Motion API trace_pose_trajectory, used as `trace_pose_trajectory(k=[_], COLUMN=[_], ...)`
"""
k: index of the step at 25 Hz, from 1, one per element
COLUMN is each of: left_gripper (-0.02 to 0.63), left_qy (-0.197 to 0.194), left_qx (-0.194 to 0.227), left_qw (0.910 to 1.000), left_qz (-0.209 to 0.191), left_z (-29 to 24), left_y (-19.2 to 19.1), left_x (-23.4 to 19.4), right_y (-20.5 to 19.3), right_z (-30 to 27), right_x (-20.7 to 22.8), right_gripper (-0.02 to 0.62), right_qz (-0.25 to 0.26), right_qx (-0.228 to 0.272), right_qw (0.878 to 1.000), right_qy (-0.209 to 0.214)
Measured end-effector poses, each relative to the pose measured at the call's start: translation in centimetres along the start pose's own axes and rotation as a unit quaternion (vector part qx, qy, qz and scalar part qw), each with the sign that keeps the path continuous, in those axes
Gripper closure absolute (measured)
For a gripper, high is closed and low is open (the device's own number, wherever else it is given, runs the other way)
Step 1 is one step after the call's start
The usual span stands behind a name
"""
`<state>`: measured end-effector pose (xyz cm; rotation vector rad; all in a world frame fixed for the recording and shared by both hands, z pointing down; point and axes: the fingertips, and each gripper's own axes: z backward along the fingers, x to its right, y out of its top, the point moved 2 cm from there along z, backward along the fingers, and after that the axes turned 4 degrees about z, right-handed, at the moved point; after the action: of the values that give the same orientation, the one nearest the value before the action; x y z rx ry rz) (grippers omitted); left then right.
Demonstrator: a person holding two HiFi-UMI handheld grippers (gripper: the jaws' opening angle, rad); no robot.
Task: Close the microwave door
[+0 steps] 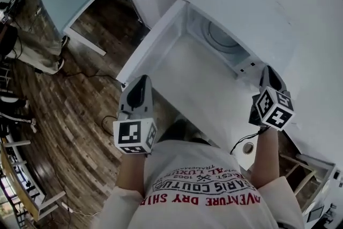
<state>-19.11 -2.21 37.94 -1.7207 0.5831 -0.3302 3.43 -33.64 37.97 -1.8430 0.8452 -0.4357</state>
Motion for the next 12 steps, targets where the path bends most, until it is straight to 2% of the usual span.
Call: trace_pose_trajectory(k=[6,9,12], left_gripper=[0.600,0.600,0.600], left_qy=[0.101,0.125,0.133], left_qx=[-0.003,-0.010,-0.009], left_qw=[0.9948,0.9920,0.9911], left_qz=[0.013,0.018,-0.003], left_z=[4.3,4.5,3.6], left_y=[-1.7,-3.1,-4.1], left_x=[-8.4,-11.1,-12.8], right_y=[0.1,-0.1,-0.1], right_z=[0.1,0.2,0.2], right_x=[-0.9,-1.1,-1.1], right_gripper=[0.583,0.583,0.583], right_qz=[0.017,0.018,0.014], right_qx=[0.011,0.009,0.009], right_qw=[1.000,1.000,1.000], right_qy=[-0.010,-0.009,-0.008])
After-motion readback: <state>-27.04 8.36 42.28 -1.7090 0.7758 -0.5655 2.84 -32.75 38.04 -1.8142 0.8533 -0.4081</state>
